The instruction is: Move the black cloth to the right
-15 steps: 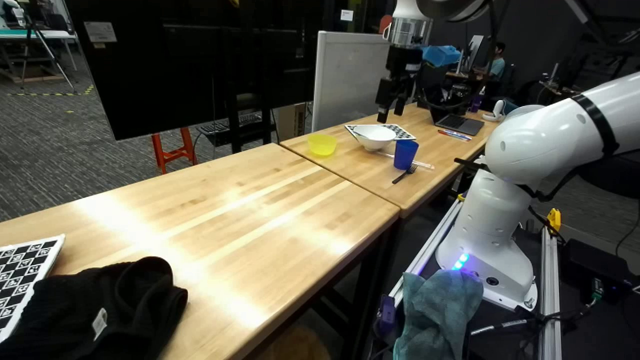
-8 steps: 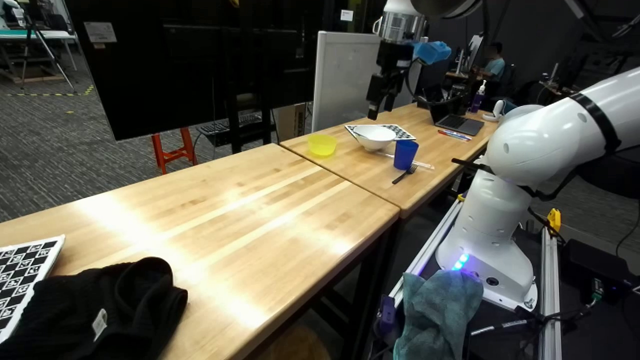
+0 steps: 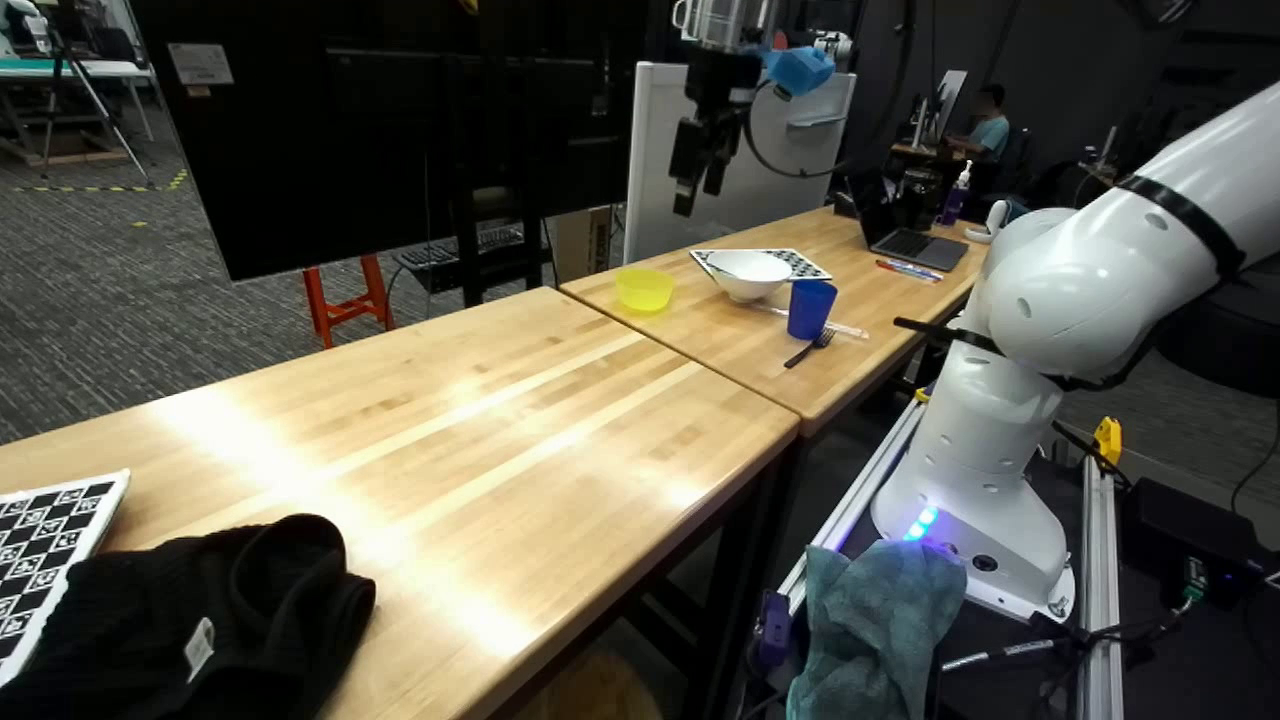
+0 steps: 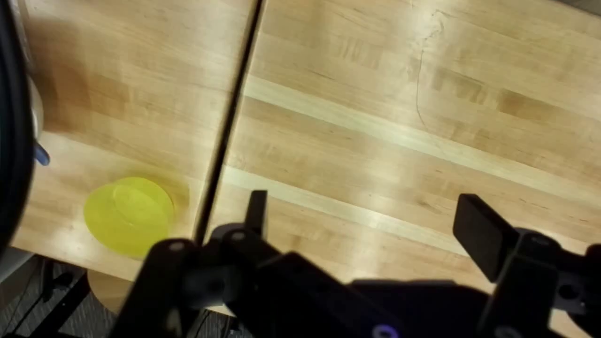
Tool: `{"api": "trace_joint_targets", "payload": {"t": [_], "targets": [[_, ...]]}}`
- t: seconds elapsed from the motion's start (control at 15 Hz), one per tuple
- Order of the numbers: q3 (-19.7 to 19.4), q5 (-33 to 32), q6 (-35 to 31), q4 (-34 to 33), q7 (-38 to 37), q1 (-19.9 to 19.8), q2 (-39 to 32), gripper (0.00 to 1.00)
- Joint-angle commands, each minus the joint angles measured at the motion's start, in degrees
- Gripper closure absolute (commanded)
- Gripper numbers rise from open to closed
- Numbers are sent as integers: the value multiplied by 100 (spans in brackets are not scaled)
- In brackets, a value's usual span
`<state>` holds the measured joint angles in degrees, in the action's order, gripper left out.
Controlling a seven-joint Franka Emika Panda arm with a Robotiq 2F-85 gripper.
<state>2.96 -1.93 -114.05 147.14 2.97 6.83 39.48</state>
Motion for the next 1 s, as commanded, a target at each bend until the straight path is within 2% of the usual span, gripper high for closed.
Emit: {"api": "trace_joint_targets", "payload": {"t": [0.0,0.47,0.73,0.93], "targets": [[190,201,-222,-552,100,234,-712,0],[990,636,-1046,-1474,-445,702,-2131,0],[1524,540,-1275,-2311,-944,915,-3083,0],[1779,402,-1255,-3042,-1121,1071,-3833,0]]}}
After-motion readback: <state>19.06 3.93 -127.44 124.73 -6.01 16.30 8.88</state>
